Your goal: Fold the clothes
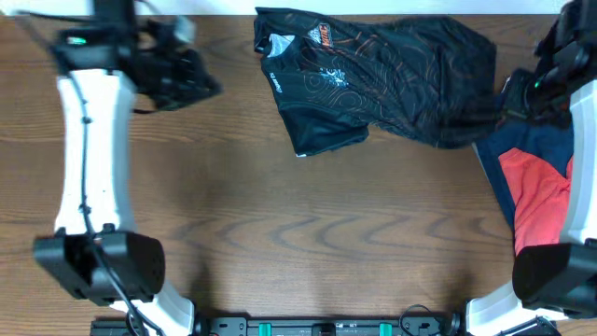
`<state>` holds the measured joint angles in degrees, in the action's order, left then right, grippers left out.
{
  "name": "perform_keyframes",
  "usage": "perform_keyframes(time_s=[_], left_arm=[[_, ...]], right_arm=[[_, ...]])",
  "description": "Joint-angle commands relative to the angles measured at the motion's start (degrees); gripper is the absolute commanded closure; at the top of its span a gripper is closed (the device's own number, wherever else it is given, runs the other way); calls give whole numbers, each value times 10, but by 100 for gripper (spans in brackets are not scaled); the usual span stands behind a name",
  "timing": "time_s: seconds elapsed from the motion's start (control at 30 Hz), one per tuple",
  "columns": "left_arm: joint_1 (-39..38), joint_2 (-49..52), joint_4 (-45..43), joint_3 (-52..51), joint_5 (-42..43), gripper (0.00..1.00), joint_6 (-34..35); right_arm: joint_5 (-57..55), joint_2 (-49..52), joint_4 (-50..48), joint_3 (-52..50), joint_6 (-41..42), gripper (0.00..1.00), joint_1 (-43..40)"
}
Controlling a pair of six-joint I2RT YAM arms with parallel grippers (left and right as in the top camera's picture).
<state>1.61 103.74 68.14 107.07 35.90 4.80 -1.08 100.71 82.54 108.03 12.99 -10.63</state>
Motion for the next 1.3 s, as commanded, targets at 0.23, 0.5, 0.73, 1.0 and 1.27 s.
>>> perform_keyframes(time_s=[0.23,0.5,0.73,1.0,1.27], left_arm=[[-104,48,-223,-209,-81,24,136],[-182,167,-247,-216,-81,21,143],[-219,215,-314,-216,-81,18,202],[-233,239,-458,-216,-101,18,230],[-224,236,-473,-216,-159,94,229]], right_arm=[[-35,-1,-9,-25,2,99,3],[-35,-1,-9,-26,2,99,3],[-34,-1,-9,-26,0,99,3],[-34,-1,-9,-26,0,99,3],[-34,-1,-10,-26,-2,99,3]])
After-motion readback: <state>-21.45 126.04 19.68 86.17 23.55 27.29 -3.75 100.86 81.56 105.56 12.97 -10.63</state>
